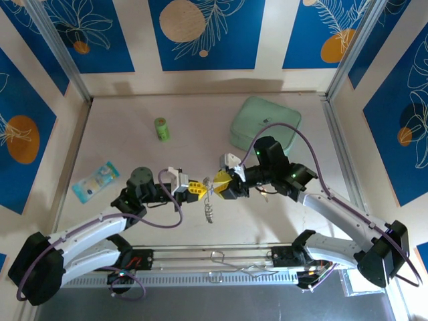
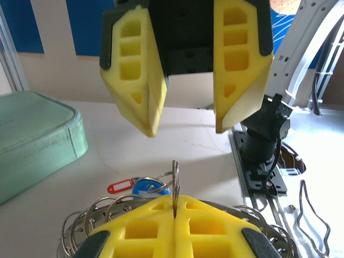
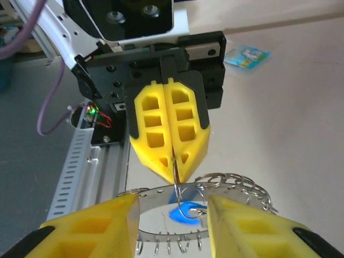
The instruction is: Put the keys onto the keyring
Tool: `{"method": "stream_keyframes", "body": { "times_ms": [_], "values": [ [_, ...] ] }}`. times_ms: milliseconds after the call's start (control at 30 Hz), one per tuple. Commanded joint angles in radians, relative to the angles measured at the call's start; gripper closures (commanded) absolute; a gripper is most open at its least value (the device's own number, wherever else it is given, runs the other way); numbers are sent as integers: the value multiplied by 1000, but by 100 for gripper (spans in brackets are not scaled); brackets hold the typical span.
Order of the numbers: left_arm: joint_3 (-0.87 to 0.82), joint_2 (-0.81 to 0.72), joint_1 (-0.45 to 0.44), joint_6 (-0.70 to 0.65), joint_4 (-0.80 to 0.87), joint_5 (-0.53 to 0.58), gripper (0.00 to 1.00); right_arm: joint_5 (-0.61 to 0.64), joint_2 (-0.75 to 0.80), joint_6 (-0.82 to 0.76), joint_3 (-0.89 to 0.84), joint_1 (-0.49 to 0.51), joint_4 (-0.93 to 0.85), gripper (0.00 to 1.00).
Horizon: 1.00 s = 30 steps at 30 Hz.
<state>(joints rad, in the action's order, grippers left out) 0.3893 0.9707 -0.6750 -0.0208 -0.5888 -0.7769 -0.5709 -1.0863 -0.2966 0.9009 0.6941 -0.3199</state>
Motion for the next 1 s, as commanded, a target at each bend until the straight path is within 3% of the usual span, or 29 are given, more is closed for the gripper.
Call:
{"method": "stream_keyframes", "body": {
  "times_ms": [0, 267, 433, 600, 633, 700, 867, 967],
  "values": [
    [-5, 3, -8, 49, -138, -30, 100, -62, -24, 17, 4, 14, 37, 65],
    [-10, 34, -8, 88, -195, -37, 100, -57, -55, 16, 17, 36, 56, 81],
    [-10, 46, -8, 102, -219, -39, 100, -45, -68, 16, 22, 48, 64, 82],
    [-9, 48, -7, 117, -232, -36, 100, -10, -83, -7, 43, 54, 33, 100],
    [-6, 44, -8, 113, -214, -30, 100, 4, -82, -15, 48, 54, 20, 100],
    [6, 25, -8, 80, -126, -2, 89, 35, -77, -44, 63, 55, -21, 100],
    [85, -34, -7, -89, 228, 43, 84, 144, -87, -160, 144, 78, -202, 100],
    [122, -36, -8, -143, 333, 30, 78, 180, -107, -198, 189, 88, -279, 100]
  ]
}}
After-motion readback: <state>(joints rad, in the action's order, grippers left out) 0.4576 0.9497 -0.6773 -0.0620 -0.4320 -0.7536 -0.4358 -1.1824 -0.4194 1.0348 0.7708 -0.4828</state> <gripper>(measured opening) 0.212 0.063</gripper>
